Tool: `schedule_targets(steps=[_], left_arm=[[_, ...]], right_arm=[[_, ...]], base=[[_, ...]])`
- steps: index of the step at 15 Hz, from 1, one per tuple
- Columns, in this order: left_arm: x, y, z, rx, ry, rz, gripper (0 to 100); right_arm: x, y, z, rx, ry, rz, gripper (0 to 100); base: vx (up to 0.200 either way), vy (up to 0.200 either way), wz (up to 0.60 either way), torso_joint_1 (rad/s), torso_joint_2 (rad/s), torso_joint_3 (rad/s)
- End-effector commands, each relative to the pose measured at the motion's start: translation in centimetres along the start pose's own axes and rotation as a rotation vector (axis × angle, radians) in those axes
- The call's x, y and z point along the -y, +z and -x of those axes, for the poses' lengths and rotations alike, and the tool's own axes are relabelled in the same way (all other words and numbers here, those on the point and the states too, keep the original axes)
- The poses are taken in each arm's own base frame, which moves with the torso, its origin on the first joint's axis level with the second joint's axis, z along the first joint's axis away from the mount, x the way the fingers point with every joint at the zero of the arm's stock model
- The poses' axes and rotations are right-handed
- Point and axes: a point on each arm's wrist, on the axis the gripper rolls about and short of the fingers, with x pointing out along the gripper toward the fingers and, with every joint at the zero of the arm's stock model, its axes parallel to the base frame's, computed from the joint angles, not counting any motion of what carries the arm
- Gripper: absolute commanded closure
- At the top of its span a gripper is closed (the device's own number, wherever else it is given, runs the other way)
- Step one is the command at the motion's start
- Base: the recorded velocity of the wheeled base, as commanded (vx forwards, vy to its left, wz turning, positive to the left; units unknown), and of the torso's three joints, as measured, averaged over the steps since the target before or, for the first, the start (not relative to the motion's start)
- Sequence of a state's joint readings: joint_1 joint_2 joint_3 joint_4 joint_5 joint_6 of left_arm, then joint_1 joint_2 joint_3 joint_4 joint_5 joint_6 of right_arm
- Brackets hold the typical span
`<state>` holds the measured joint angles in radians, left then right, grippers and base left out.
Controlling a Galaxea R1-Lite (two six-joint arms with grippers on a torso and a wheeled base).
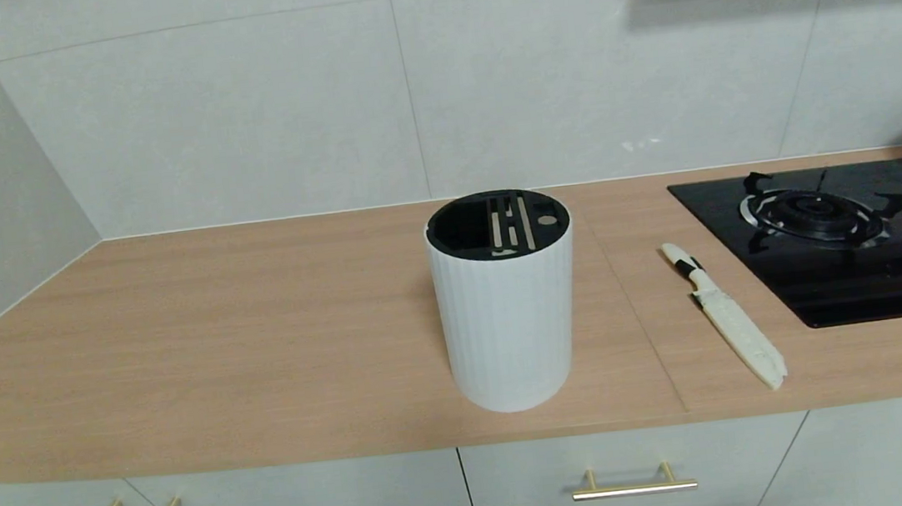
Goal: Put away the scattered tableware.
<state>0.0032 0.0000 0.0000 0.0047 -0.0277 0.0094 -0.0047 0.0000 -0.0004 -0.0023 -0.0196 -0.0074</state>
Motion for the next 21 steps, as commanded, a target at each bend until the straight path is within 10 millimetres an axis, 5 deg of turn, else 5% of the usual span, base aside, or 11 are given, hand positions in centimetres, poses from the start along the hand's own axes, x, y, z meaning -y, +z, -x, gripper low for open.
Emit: schedule_targets(steps=[1, 13, 21], left_arm=[[0.0, 0.0, 0.0, 0.0, 0.0, 0.0, 0], [0.0, 0.0, 0.0, 0.0, 0.0, 0.0, 0], [0.0, 0.0, 0.0, 0.0, 0.0, 0.0, 0]], right_arm=[[0.0, 0.04, 0.0, 0.0, 0.0, 0.0, 0], [0.0, 0.04, 0.0, 0.0, 0.0, 0.0, 0], [0.0, 0.0, -0.01, -0.001, -0.002, 0.002, 0]], base=[[0.0, 0.0, 0.0, 0.256, -0.54, -0.286], [0.0, 0.0, 0.0, 0.26, -0.55, -0.286], [0.0, 0.0, 0.0, 0.097, -0.2, -0.101]])
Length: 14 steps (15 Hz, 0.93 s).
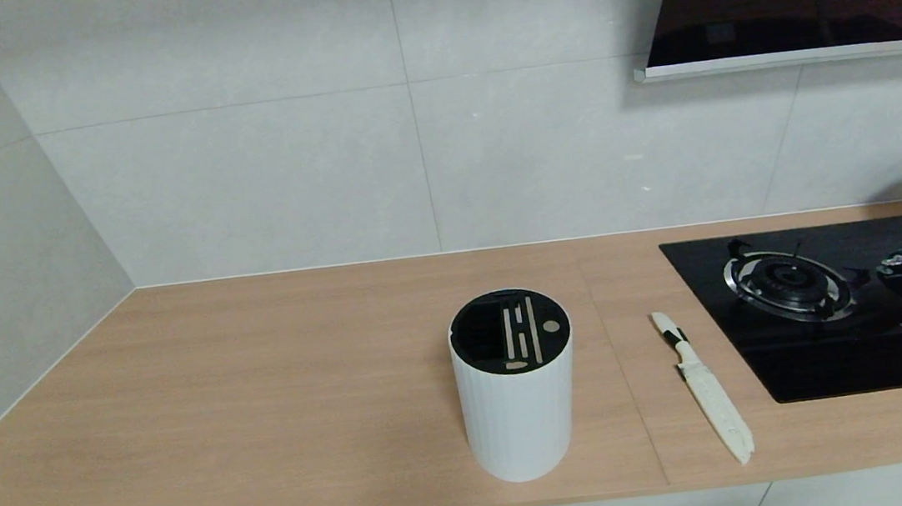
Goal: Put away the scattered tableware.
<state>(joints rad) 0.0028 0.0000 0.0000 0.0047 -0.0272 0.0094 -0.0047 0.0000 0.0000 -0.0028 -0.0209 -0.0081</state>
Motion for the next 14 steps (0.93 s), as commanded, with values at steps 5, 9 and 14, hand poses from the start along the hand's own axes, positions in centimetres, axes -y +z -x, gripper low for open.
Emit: schedule_targets(steps=[5, 9, 14], left_arm=[[0.0, 0.0, 0.0, 0.0, 0.0, 0.0, 0], [0.0, 0.0, 0.0, 0.0, 0.0, 0.0, 0], [0.0, 0.0, 0.0, 0.0, 0.0, 0.0, 0]], right_arm=[[0.0, 0.0, 0.0, -0.001, -0.004, -0.003, 0], [0.0, 0.1, 0.0, 0.002, -0.004, 0.009, 0], [0.0, 6.6, -0.4, 0.027, 0.168, -0.015, 0]], base=[[0.0, 0.0, 0.0, 0.0, 0.0, 0.0], [0.0, 0.0, 0.0, 0.0, 0.0, 0.0], [0.0, 0.0, 0.0, 0.0, 0.0, 0.0]])
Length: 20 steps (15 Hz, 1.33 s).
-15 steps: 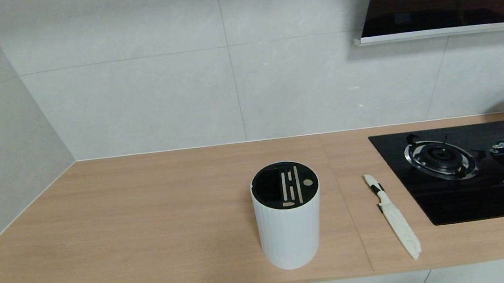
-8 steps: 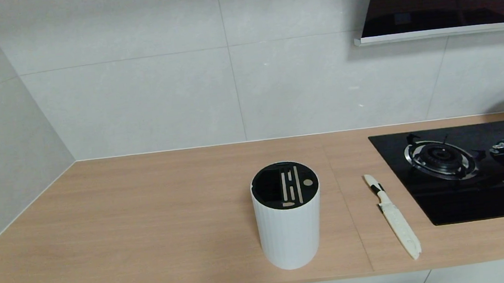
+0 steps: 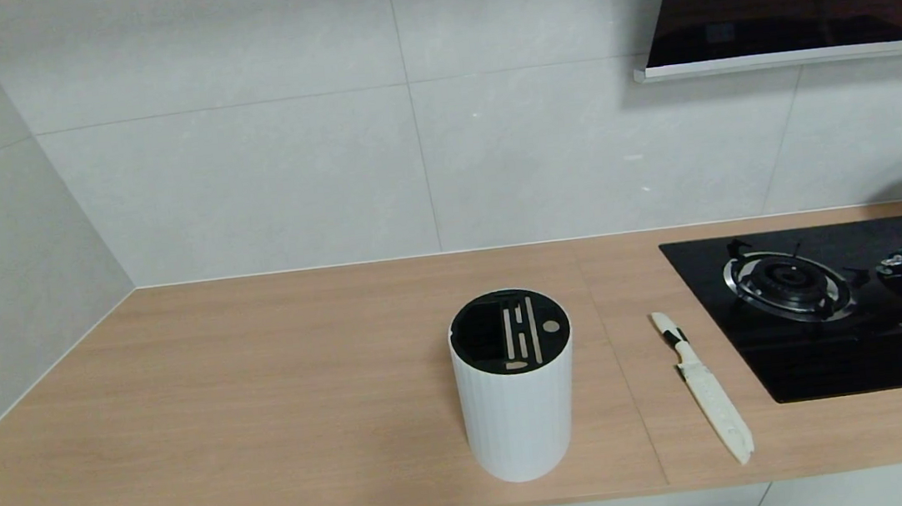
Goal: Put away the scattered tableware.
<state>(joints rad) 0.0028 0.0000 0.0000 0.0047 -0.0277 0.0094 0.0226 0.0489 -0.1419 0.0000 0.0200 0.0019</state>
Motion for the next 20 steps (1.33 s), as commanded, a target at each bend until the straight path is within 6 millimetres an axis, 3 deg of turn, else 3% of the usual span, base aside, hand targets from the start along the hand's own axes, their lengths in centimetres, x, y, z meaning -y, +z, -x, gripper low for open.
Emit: schedule_targets(steps=[1, 3, 5, 8, 12, 15, 20], left_arm=[[0.0, 0.0, 0.0, 0.0, 0.0, 0.0, 0], [0.0, 0.0, 0.0, 0.0, 0.0, 0.0, 0], [0.0, 0.0, 0.0, 0.0, 0.0, 0.0, 0], [0.0, 0.0, 0.0, 0.0, 0.0, 0.0, 0], [0.0, 0.0, 0.0, 0.0, 0.0, 0.0, 0], [0.0, 0.0, 0.0, 0.0, 0.0, 0.0, 0], [0.0, 0.0, 0.0, 0.0, 0.0, 0.0, 0]], right_arm=[[-0.1, 3.9, -3.4, -0.158, 0.139, -0.015, 0], [-0.2, 4.7, -5.6, -0.258, 0.135, -0.018, 0], [-0.5, 5.4, -10.6, -0.442, 0.137, -0.018, 0], [-1.3, 4.7, -17.4, -0.515, 0.159, -0.042, 0], [-3.7, 0.2, -23.2, -0.658, 0.234, -0.022, 0], [-4.4, -2.2, -27.0, -0.656, 0.231, -0.019, 0], [-5.3, -6.8, -31.8, -0.678, 0.206, -0.008, 0]], base=[[0.0, 0.0, 0.0, 0.0, 0.0, 0.0], [0.0, 0.0, 0.0, 0.0, 0.0, 0.0], [0.0, 0.0, 0.0, 0.0, 0.0, 0.0], [0.0, 0.0, 0.0, 0.0, 0.0, 0.0], [0.0, 0.0, 0.0, 0.0, 0.0, 0.0], [0.0, 0.0, 0.0, 0.0, 0.0, 0.0], [0.0, 0.0, 0.0, 0.0, 0.0, 0.0]])
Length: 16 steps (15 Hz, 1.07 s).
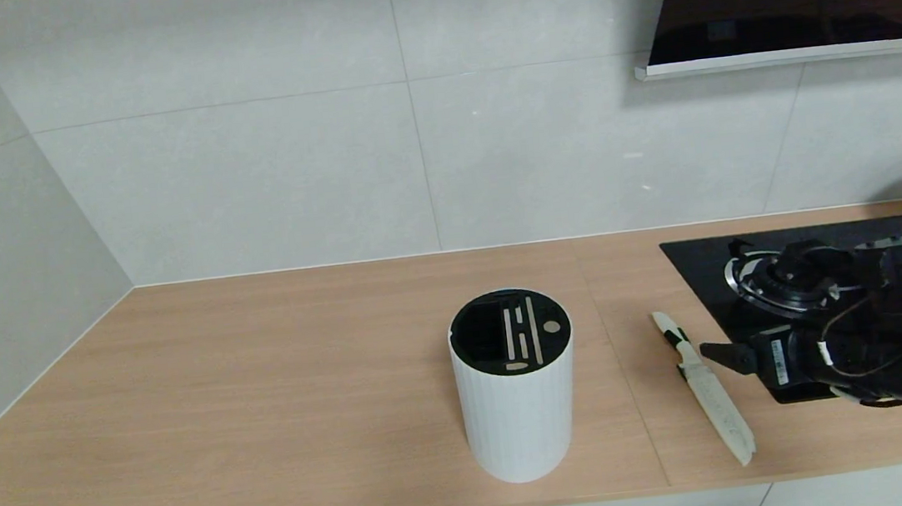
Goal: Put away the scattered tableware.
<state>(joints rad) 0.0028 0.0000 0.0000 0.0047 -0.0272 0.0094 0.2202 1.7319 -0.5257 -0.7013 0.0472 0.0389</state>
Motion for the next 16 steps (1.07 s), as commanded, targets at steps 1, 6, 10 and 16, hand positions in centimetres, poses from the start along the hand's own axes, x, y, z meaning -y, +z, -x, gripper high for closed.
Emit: schedule_targets(steps=[1, 6, 10, 16], left_arm=[[0.0, 0.0, 0.0, 0.0, 0.0, 0.0, 0], [0.0, 0.0, 0.0, 0.0, 0.0, 0.0, 0], [0.0, 0.0, 0.0, 0.0, 0.0, 0.0, 0], [0.0, 0.0, 0.0, 0.0, 0.0, 0.0, 0]], right_arm=[[0.3, -1.9, -5.4, -0.079, -0.005, -0.003, 0], [0.8, -4.8, -10.5, -0.108, -0.012, -0.007, 0], [2.2, -7.5, -13.9, -0.102, -0.097, -0.018, 0], [3.1, -7.8, -14.9, -0.08, -0.144, -0.029, 0]], base=[[0.0, 0.0, 0.0, 0.0, 0.0, 0.0], [0.0, 0.0, 0.0, 0.0, 0.0, 0.0], [0.0, 0.0, 0.0, 0.0, 0.0, 0.0], [0.0, 0.0, 0.0, 0.0, 0.0, 0.0]])
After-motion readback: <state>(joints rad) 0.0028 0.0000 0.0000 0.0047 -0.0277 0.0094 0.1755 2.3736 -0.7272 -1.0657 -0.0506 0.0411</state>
